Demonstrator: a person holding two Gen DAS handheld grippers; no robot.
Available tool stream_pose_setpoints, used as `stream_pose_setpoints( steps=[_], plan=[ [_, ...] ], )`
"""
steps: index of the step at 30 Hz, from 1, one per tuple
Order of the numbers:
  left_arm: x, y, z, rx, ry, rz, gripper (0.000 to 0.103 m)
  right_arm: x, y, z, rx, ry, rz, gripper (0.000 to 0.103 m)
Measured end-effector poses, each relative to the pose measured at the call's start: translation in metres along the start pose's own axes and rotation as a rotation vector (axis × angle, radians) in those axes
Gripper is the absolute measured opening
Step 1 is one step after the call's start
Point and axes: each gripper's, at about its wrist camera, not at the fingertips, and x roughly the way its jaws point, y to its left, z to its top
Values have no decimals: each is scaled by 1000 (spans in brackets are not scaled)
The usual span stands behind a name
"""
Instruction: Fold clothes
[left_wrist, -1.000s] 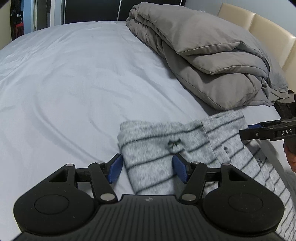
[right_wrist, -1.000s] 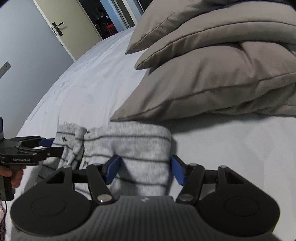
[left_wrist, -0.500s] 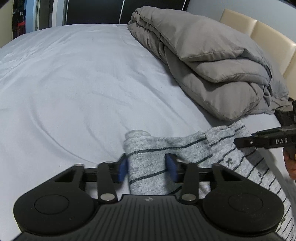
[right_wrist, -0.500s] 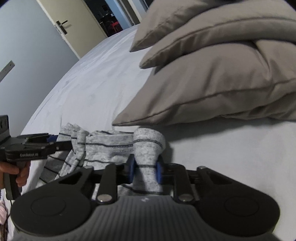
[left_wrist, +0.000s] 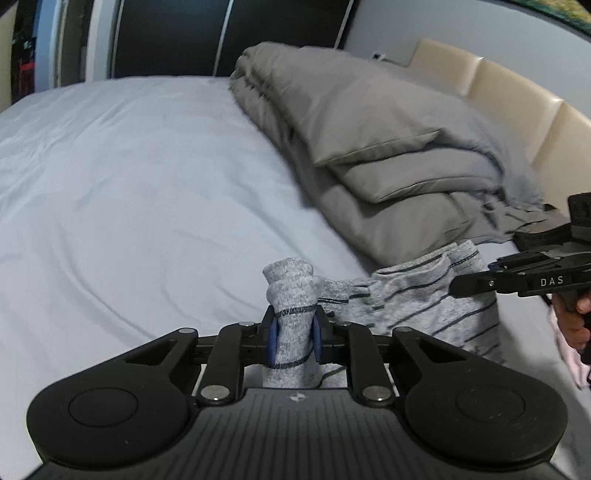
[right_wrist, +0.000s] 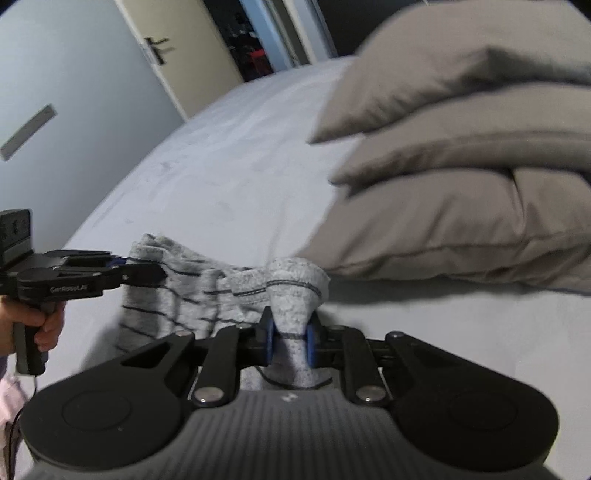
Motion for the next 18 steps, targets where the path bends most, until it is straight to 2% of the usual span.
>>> stream_pose_setpoints(
  steps=[5,9,18],
  plan=[
    [-44,-13,1,62,-25,-42,15,-40,21,-1,-86,-24,62,18],
    [-80,-25,-6,128,-13,-81,14,-70,42,-9,-160,-28,118,18],
    [-147,-51,-40,274,79,-147,12,-123,83,-55,-353,84,205,17]
  ],
)
